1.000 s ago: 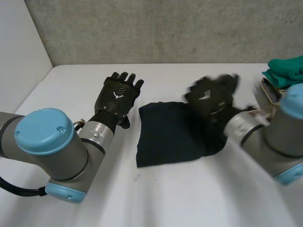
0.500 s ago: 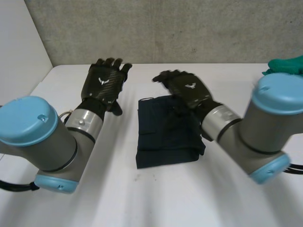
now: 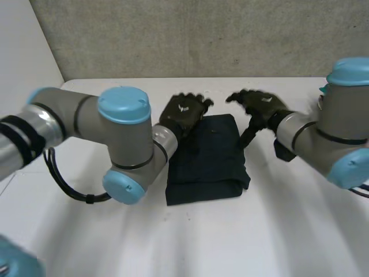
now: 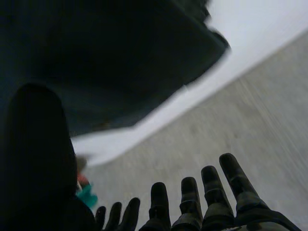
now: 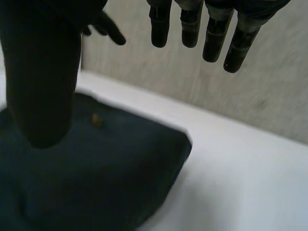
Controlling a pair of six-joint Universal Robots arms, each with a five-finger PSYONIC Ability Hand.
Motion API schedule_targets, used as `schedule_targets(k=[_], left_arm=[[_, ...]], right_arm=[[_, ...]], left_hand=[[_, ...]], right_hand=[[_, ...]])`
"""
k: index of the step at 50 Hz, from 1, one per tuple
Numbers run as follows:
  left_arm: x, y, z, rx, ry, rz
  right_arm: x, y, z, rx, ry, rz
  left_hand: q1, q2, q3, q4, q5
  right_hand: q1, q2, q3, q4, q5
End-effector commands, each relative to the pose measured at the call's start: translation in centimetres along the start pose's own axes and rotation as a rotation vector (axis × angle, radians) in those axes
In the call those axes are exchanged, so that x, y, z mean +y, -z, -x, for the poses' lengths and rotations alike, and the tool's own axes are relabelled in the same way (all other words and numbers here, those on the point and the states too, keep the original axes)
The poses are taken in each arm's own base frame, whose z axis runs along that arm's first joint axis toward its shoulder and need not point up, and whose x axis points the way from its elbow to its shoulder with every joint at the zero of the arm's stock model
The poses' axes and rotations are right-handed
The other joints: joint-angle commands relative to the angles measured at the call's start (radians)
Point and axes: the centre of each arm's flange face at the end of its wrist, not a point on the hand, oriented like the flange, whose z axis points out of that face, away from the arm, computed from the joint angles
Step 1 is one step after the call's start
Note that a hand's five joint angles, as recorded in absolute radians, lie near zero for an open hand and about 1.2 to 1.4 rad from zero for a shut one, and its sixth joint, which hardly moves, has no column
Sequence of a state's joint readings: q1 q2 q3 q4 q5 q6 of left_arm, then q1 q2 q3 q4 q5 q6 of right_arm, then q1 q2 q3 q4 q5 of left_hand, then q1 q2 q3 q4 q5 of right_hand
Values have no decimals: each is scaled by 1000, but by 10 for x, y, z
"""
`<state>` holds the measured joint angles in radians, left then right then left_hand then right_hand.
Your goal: Fold the laundry.
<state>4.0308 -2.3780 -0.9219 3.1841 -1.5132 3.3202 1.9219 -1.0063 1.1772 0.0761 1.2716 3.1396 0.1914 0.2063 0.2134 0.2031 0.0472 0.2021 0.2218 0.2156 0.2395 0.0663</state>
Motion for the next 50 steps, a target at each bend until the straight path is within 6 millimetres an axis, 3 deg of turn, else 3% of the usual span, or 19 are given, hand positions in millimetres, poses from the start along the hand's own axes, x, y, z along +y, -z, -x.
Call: schedule_targets(k=[1, 7, 16, 19, 28, 29, 33, 38, 43, 50], left_arm=[[40, -4, 2, -5, -5, 154], [60, 1, 5, -8, -80, 259], [60, 2, 9, -20, -201, 274], [46, 5, 9, -19, -201, 243], [-31, 35, 12, 2, -144, 81], [-49, 45, 13, 20, -119, 42], [-84, 76, 13, 106, -57, -39], [-95, 103, 18, 225, 23, -61], [-91, 123, 18, 341, 73, -51], [-95, 136, 17, 401, 70, -73]], right_arm=[[54, -35, 4, -24, 99, 140], [81, -45, 6, -36, 135, 216], [72, -45, 0, 38, 299, 202], [63, -40, 5, 30, 308, 184], [-4, 2, 22, 57, 318, -51], [-7, 8, 23, 60, 324, -66], [-7, 29, 32, 56, 335, -117], [10, 55, 42, 44, 346, -107], [52, 67, 65, -24, 365, -61], [97, 52, 75, -61, 380, -59]], left_hand=[[31, 16, 9, 19, 1], [40, 25, 18, 28, 9], [31, 16, 9, 19, 1], [19, 4, -3, 8, -11], [7, -7, -15, -4, -23], [7, -7, -15, -4, -23], [13, -2, -9, 2, -17], [16, 1, -6, 5, -14], [19, 4, -3, 8, -11], [19, 4, -3, 7, -11]], right_hand=[[-28, -47, -41, -65, -66], [-28, -47, -41, -65, -66], [-28, -47, -41, -65, -66], [-28, -47, -41, -65, -66], [-28, -47, -41, -65, -66], [-28, -47, -41, -65, -66], [-28, -47, -41, -65, -66], [-28, -47, -41, -65, -66], [-28, -47, -41, -65, -66], [-28, -47, -41, -65, -66]])
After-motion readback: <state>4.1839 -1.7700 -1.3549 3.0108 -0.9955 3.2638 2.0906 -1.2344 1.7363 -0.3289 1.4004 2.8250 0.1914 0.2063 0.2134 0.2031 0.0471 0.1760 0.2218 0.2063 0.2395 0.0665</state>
